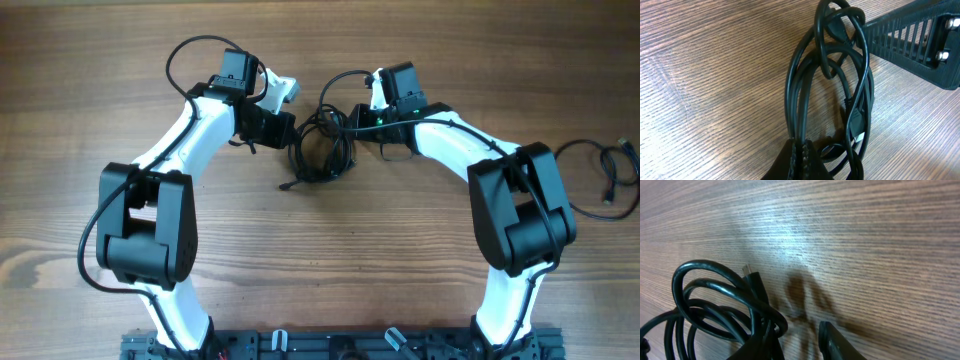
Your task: Untangle cables
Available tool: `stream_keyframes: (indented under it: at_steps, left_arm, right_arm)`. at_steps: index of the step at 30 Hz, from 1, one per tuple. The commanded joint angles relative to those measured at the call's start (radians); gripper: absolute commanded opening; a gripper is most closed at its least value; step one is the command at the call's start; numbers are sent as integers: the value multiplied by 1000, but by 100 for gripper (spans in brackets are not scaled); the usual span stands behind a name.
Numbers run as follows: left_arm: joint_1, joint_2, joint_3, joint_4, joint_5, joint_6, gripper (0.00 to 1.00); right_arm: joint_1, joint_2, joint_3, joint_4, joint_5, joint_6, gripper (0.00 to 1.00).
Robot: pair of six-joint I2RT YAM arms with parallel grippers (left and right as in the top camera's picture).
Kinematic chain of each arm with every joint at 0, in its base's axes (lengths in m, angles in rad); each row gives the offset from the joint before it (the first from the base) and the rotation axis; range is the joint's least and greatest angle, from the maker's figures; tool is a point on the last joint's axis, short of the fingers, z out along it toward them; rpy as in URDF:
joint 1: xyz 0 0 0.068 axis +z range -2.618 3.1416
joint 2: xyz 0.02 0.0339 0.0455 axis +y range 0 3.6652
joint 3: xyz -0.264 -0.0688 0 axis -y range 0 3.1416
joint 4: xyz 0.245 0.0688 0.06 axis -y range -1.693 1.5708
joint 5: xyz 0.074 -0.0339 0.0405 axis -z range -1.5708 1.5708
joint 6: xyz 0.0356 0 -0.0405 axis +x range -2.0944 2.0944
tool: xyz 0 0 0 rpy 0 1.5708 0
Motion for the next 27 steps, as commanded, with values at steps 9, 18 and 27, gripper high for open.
stream_keyframes:
  at_steps: [9, 18, 27]
  left_arm:
    - [-6, 12, -8, 4, 10, 20, 4]
    - [-7, 12, -7, 5, 10, 20, 4]
    - [-7, 12, -8, 7, 10, 20, 4]
  right_arm:
    - [59, 79, -6, 103, 34, 4, 37]
    - [58, 125, -6, 188, 100, 3, 41]
    - [101, 124, -4, 291, 5, -237, 48]
